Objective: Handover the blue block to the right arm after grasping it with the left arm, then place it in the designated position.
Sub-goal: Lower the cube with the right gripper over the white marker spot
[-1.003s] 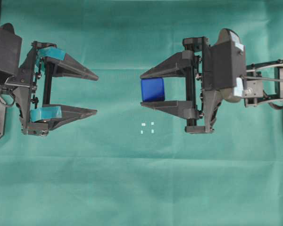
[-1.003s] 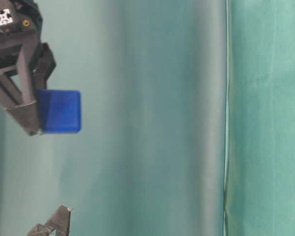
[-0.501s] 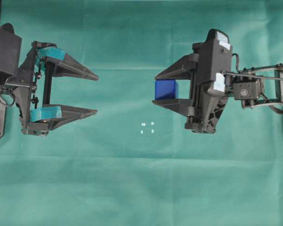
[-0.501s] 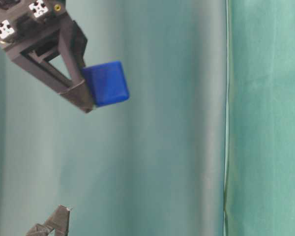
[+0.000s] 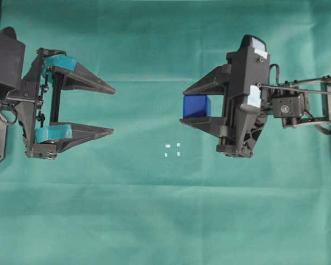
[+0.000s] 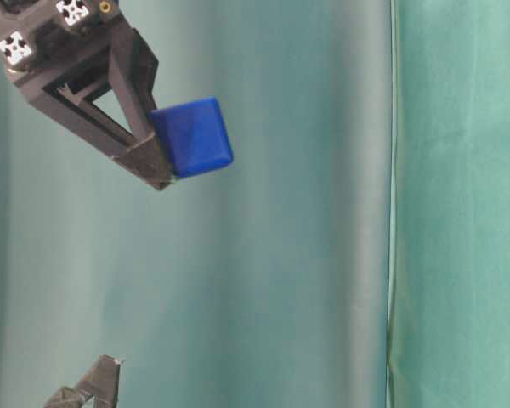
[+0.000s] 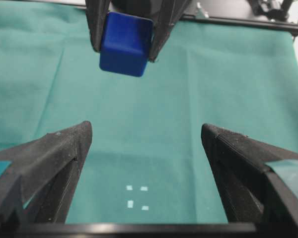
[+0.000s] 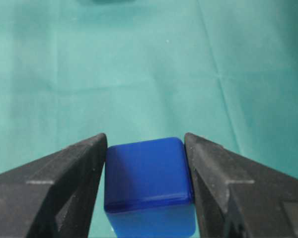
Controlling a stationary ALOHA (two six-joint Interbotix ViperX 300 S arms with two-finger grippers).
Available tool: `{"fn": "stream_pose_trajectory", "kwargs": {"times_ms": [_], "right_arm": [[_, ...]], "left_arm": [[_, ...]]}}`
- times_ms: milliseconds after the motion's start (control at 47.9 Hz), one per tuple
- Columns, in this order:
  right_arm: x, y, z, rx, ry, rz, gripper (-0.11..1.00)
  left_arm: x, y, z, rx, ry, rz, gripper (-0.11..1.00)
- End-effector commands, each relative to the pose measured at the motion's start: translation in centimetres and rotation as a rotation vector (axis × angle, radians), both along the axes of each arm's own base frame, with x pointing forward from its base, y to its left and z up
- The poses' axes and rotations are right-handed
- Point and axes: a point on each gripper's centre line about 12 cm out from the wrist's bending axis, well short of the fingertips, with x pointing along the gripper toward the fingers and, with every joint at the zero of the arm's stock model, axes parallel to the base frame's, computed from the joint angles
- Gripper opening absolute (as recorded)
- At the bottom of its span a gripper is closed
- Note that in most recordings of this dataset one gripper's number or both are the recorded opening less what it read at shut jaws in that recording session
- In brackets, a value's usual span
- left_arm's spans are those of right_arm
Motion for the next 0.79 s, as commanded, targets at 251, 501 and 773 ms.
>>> {"fn": "stream_pose_trajectory", "kwargs": {"times_ms": [251, 501, 773], "right_arm": [[1.6, 0.4, -2.2, 0.014, 0.027, 0.014, 0.55], [3.2, 0.7, -5.8, 0.051, 0.080, 0.011, 0.55], [5.3, 1.2, -10.7, 0.085, 0.106, 0.047, 0.55]], "left_arm": [[0.2, -0.1, 1.4, 0.003, -0.043, -0.004, 1.00], [0.2, -0.1, 1.4, 0.003, -0.040, -0.004, 1.00], [0.2, -0.1, 1.4, 0.001, -0.041, -0.003, 1.00]]}}
